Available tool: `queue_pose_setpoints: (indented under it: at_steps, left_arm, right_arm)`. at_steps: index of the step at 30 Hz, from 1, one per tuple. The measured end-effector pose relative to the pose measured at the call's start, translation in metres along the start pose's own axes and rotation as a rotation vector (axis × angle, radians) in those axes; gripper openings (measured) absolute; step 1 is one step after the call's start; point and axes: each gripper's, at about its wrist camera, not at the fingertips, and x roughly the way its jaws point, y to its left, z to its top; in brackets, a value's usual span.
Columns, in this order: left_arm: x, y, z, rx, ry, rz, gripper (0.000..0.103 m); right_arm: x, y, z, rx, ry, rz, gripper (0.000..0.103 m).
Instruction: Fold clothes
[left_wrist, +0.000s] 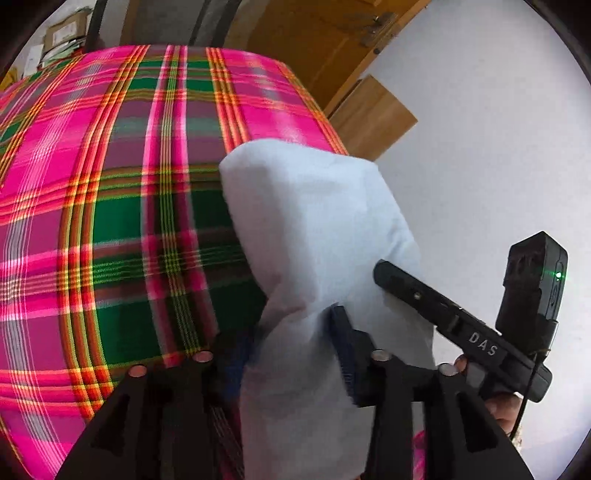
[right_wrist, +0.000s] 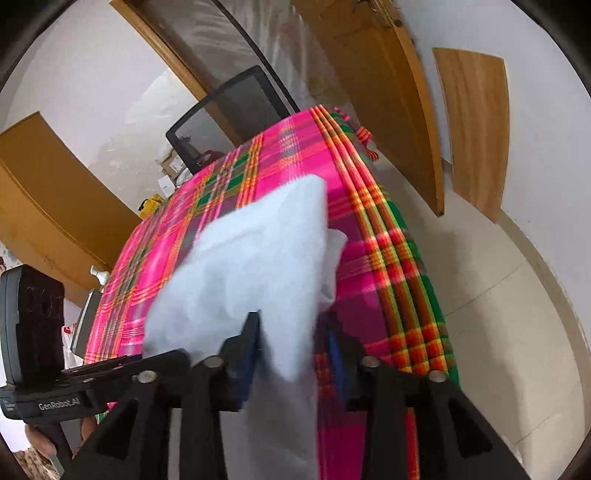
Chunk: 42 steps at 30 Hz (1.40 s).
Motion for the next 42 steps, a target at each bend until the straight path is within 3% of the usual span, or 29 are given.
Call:
queue_pose_setpoints:
  at_steps: [3,10,20,21,23,27,29,38,40,42]
  left_arm:
    - [0.006,0.010,-0.003,-0.045,0.042,-0.023,0.059]
    - [-0.007,0.012,-0.027,-0.043,0.064,-0.034,0.059]
    - [-0.013,0.007,-0.049,-0.055,0.105,-0.072,0.059]
    - [-0.013,0.006,-0.050,-0.058,0.109,-0.076,0.059]
    - [-0.014,0.005,-0.054,-0.068,0.116,-0.084,0.058]
    - [-0.018,0.003,-0.062,-0.102,0.138,-0.117,0.056]
    - [-0.017,0.001,-0.069,-0.122,0.171,-0.153,0.056]
    - [-0.021,-0.007,-0.089,-0.066,0.171,-0.099,0.056]
    - [-0.023,-0.008,-0.092,-0.048,0.168,-0.088,0.056]
    - [-0.029,-0.009,-0.092,-0.027,0.137,-0.053,0.061]
  right_arm:
    - [-0.001,-0.004,-0.004,0.038,0.002,0.003,0.045]
    - [-0.050,-0.005,-0.037,0.057,-0.062,0.058,0.045]
    - [-0.051,-0.020,-0.086,0.135,0.006,0.153,0.045]
    - [-0.049,-0.018,-0.088,0.137,0.012,0.169,0.042]
    - [-0.049,-0.013,-0.088,0.119,0.017,0.171,0.019]
    - [-0.067,-0.010,-0.088,0.089,0.002,0.201,0.014]
    - [-0.081,-0.013,-0.087,0.095,-0.012,0.188,0.014]
    - [-0.078,-0.039,-0.102,0.188,0.030,0.112,0.020]
    - [-0.080,-0.038,-0.103,0.192,0.018,0.067,0.028]
    - [-0.088,-0.029,-0.106,0.159,-0.005,0.003,0.028]
